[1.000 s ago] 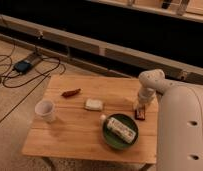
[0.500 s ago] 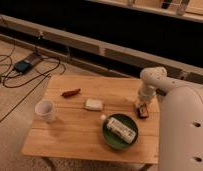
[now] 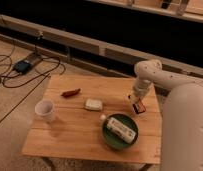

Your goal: Place the eraser on the white sponge

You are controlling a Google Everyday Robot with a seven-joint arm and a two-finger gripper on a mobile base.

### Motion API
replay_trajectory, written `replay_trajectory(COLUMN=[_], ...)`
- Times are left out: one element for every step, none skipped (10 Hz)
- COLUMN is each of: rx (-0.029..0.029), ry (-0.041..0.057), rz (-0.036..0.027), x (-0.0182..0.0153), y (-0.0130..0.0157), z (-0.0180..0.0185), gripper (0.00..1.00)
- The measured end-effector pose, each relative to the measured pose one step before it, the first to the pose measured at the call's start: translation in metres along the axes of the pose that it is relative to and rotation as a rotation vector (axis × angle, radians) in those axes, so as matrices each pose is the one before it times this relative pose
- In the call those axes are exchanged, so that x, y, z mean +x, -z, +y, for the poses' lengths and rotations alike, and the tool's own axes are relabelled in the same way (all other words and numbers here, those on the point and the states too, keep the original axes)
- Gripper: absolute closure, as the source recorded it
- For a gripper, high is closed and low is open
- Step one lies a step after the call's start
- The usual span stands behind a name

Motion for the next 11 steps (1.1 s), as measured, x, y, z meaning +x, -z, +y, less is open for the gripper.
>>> replay_trajectory(rx=[-0.00158,-0.0017,-0.00295,-0.00718,-0.00642,-0.01607,-0.01626,-0.01625,-0.01053,-0.01053,-0.00111], ry=[0.08639,0.06341,0.07336,0.07947,0.0462,0.0607,0.04195,0.0376,0.01935,0.01553,0.00683], rz=[0.00577,0.00636,0.00473,0.00191,-0.00252,-0.00428,-0.00016,-0.00178,0.00022,0.00287,0.00561], x=[-0.0087,-0.00699,-0.01,-0.01508,-0.01047,-0.01465,-0.01062,-0.01145,-0.00782,-0.0099,-0.00602], y=[0.01026,0.00685,0.00781,0.0083,0.0028,0.00112,-0.00384,-0.00499,-0.00649,-0.01196,-0.01095], z=[0.01641,0.01195,0.01405,0.01686,0.00913,0.01278,0.009,0.00816,0.00404,0.00261,-0.0009], gripper=[1.0,1.0,1.0,1.0,1.0,1.0,1.0,1.0,1.0,1.0,1.0])
